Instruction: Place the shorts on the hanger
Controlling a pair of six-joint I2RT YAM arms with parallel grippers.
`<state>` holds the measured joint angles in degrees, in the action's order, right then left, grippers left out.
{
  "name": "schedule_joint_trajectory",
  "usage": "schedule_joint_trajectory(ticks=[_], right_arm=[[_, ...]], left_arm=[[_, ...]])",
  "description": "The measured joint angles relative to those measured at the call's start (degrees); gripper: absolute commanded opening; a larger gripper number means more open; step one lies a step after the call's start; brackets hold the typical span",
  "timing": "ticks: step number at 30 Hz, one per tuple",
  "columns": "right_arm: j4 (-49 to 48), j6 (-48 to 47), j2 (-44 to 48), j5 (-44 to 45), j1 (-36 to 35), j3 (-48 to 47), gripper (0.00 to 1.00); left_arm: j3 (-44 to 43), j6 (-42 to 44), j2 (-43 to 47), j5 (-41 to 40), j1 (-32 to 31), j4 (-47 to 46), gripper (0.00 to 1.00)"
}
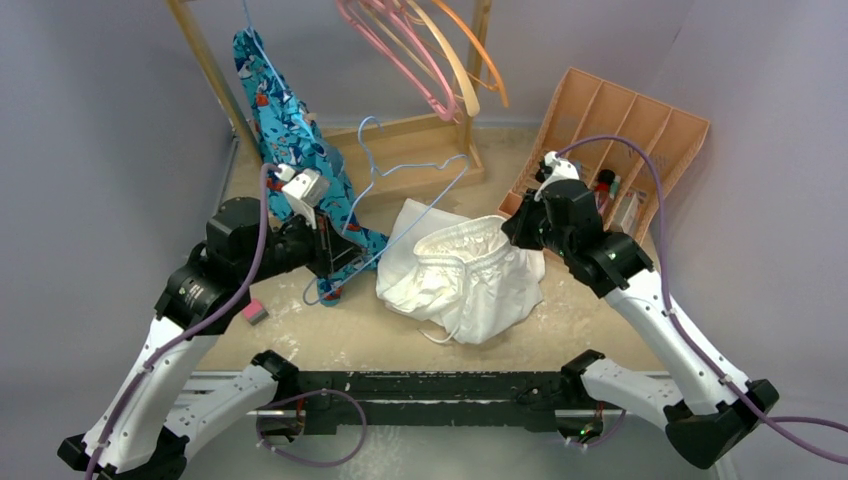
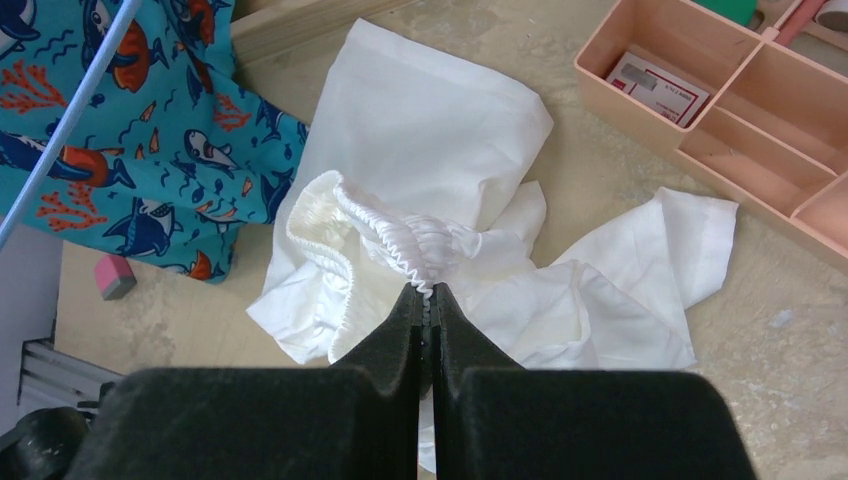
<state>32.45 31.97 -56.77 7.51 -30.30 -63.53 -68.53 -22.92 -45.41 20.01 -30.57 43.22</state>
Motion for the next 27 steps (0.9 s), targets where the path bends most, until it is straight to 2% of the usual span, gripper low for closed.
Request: schedule_joint_trajectory(ticks=[6, 12, 18, 24, 27], right_arm=[[-0.6, 0.0, -1.3, 0.2, 0.0, -0.7, 0.0], [-0.1, -0.1, -2.2, 2.1, 0.1, -3.3, 0.0], [1.7, -0.4, -2.7, 3.9, 0.1, -6.3, 0.0], [2.4, -1.2, -2.8, 5.2, 0.1, -8.8, 0.0], [2.6, -1.7, -2.4, 5.2, 0.1, -8.9, 0.0]], left_arm=[[1.6, 0.2, 0.5, 9.9, 0.0, -3.3, 0.0], [1.7, 3.3, 0.6, 13.3, 0.0, -3.1, 0.0], [2.1, 12.5, 1.2, 12.9, 0.0, -1.5, 0.0], [4.6, 24.8, 0.7, 17.6, 0.0, -0.9, 0.0], [5.7, 28.2, -0.5, 18.6, 0.0, -0.7, 0.0]])
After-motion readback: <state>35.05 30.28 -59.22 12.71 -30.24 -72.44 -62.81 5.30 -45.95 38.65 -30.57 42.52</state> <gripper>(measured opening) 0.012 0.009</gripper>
